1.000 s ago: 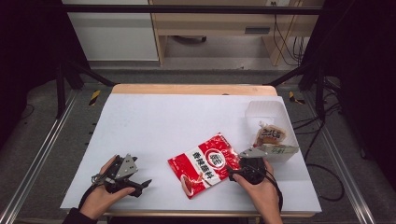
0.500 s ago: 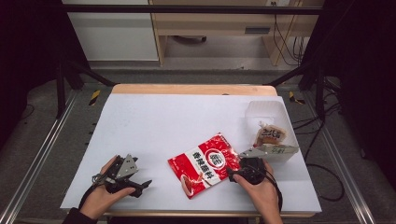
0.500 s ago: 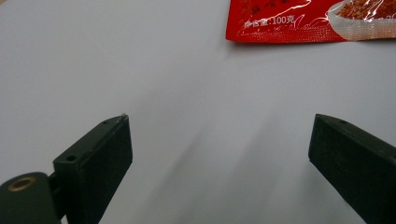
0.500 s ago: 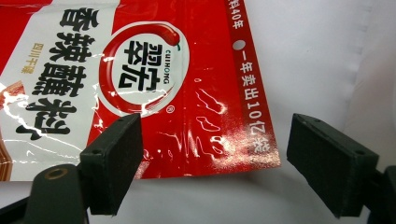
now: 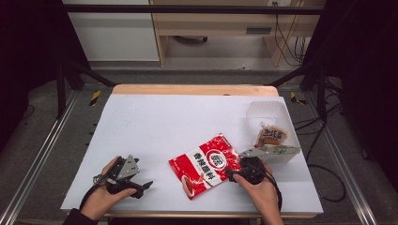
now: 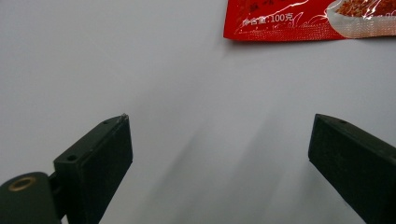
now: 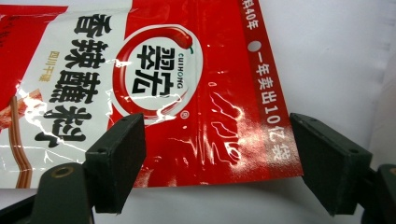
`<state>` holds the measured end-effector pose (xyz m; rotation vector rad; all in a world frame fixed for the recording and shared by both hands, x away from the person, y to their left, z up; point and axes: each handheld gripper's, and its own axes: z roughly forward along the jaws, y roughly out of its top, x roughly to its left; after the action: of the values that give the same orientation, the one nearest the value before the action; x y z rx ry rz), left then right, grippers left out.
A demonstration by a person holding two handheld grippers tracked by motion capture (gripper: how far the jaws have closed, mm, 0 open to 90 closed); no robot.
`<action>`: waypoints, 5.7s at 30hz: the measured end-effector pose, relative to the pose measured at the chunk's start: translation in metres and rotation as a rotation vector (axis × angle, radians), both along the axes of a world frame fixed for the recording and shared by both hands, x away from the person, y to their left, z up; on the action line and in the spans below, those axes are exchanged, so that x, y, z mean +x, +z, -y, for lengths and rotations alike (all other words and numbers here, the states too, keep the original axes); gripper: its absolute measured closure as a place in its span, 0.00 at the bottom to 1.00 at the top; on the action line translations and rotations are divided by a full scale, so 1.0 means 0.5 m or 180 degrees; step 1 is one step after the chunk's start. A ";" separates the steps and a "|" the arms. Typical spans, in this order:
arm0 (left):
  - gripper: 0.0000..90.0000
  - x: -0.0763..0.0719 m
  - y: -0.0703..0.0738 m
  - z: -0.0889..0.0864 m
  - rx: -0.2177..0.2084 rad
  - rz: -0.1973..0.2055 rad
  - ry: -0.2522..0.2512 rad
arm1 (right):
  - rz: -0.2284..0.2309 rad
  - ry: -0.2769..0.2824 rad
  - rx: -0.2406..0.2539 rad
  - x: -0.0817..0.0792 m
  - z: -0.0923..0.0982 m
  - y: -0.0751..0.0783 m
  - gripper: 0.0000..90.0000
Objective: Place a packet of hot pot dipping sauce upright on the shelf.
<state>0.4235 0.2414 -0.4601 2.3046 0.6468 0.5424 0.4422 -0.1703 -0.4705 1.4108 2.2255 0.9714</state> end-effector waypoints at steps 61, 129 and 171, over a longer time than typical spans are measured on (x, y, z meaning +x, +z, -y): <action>0.11 0.103 0.096 0.009 0.0067 0.0056 -0.0031 | 0.0467 0.1319 -0.0577 0.112 -0.149 0.142 1.00; 0.91 0.189 0.216 0.087 -0.0009 0.0050 -0.0671 | 0.0797 0.2201 -0.0670 0.090 -0.232 0.269 1.00; 1.00 0.160 0.245 0.103 0.0047 0.0123 -0.0791 | 0.0186 0.2380 -0.1433 0.125 -0.230 0.299 0.70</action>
<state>0.5034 0.1902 -0.3376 2.3385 0.3316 0.4736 0.5045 -0.0552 -0.3210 0.3437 2.7387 0.6088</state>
